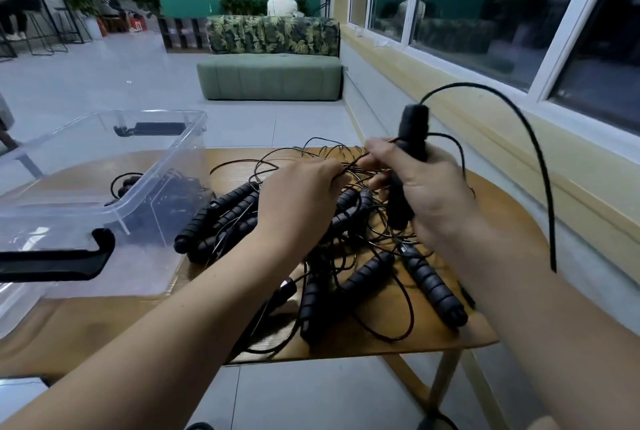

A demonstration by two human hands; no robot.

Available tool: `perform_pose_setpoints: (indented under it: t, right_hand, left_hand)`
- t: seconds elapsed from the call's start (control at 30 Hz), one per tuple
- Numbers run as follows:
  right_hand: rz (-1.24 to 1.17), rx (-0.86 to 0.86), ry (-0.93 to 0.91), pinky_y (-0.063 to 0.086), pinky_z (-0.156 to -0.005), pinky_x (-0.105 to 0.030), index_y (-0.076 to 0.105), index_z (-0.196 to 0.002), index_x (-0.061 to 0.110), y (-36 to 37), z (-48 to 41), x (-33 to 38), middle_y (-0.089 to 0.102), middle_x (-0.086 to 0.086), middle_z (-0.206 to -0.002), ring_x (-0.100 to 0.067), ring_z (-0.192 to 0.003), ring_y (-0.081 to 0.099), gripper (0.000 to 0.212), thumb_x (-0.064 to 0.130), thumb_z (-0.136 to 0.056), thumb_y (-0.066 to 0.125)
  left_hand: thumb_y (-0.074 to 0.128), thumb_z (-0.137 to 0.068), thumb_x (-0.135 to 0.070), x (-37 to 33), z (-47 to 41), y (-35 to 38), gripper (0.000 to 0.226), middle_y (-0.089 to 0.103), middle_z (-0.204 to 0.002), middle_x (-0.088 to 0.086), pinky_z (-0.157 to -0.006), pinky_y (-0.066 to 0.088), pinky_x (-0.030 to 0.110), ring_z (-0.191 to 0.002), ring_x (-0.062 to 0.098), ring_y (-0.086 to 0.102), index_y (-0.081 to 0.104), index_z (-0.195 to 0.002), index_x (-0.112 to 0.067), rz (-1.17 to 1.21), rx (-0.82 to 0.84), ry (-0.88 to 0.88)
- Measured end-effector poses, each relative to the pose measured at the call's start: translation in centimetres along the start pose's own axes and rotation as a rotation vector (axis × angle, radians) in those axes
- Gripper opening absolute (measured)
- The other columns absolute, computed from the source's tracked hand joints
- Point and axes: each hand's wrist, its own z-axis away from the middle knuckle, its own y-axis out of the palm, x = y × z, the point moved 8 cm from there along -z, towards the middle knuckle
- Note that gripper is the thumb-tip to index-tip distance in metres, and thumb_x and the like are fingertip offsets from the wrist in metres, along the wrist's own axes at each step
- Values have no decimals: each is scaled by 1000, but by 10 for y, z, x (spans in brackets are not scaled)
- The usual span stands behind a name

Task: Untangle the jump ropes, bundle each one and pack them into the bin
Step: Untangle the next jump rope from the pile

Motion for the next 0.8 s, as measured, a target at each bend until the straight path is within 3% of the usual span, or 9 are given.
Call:
perform_pose_setpoints:
  t: [0.13, 0.23, 0.37, 0.47, 0.67, 0.8]
  right_hand:
    - [73, -3, -24, 54, -59, -29, 79, -89, 17, 14, 6, -11, 80, -6, -85, -21, -70, 72, 5, 18, -93, 83]
    - [73, -21, -16, 52, -55, -24, 76, -88, 12, 15, 5, -11, 79, -7, -81, -19, -68, 72, 8, 11, -95, 79]
    - [54, -46, -44, 52, -63, -30, 76, -95, 9, 5, 0, 2, 82, -10, -87, -17, -71, 73, 6, 14, -96, 78]
    - [-34, -121, -80, 50, -64, -31, 75, -99, 10, -17, -5, 20, 82, -9, -89, -17, -73, 73, 8, 17, -96, 78]
    - [-114, -133, -87, 49, -63, -29, 74, -100, 13, -23, -6, 24, 81, -9, -91, -16, -70, 69, 8, 18, -96, 79]
    - [-73, -16, -28, 51, -59, -24, 76, -107, 10, 0, 0, 8, 81, -11, -94, -16, -67, 68, 18, 19, -93, 82]
  left_hand:
    - [65, -99, -31, -12, 1, -13, 12, 72, -87, -12, -78, 38, 39, -96, 24, 61, 70, -90, -26, -59, -99, 91]
    - [59, -97, -43, -5, 1, -3, 21, 72, -92, -14, -91, 35, 43, -109, 20, 60, 70, -90, -27, 39, -10, 22]
    - [57, -101, -54, 10, 4, 26, 37, 62, -78, -12, -96, 32, 42, -102, 22, 59, 62, -81, -24, 21, 233, -67]
    - [57, -102, -54, 19, 7, 34, 42, 59, -72, -8, -98, 31, 41, -97, 24, 58, 55, -74, -23, 14, 297, -106]
    - [59, -102, -55, 19, 3, 22, 46, 58, -73, -11, -91, 24, 36, -99, 18, 56, 59, -69, -23, 6, 176, -70]
    - [62, -101, -53, 8, -1, -2, 36, 70, -85, -11, -92, 31, 40, -100, 22, 61, 73, -80, -26, -5, -3, -29]
